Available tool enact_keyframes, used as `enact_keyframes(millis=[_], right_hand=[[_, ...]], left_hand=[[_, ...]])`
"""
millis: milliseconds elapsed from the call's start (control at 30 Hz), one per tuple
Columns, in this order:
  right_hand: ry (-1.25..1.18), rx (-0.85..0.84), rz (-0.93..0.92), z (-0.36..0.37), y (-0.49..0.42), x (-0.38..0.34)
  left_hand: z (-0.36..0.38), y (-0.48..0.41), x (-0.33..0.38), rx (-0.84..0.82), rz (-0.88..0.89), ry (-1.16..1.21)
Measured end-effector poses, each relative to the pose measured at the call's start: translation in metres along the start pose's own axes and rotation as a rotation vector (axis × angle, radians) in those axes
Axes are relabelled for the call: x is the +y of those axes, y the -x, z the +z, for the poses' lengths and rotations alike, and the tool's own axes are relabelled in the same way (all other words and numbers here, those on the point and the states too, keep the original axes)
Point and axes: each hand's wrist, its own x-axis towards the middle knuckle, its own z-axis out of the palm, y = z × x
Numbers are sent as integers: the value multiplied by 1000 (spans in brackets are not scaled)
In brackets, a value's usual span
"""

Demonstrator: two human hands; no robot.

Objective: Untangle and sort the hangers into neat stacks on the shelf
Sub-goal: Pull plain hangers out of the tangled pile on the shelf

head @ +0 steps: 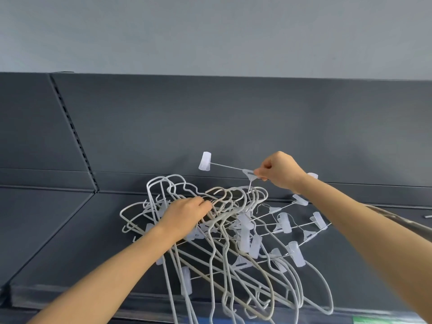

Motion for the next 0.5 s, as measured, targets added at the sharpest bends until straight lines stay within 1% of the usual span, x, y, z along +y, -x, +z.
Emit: enact_keyframes(millis=[167,233,333,400,500], right_hand=[[-8,56,46,8,-12,8],[-21,43,64,10,-17,13],[-38,10,96,13,-20,21],[-49,-9,109,16,-21,27],[-46,-17,128,25,-19,39]], left_hand=[[-11,-7,-9,-15,-76,143],[-16,-12,-13,-44,-86,162],[-18,-15,-17,-152,-115,205],[-12,-12,-23,-155,-145,237],[-11,-9,-30,-148,-170,213]])
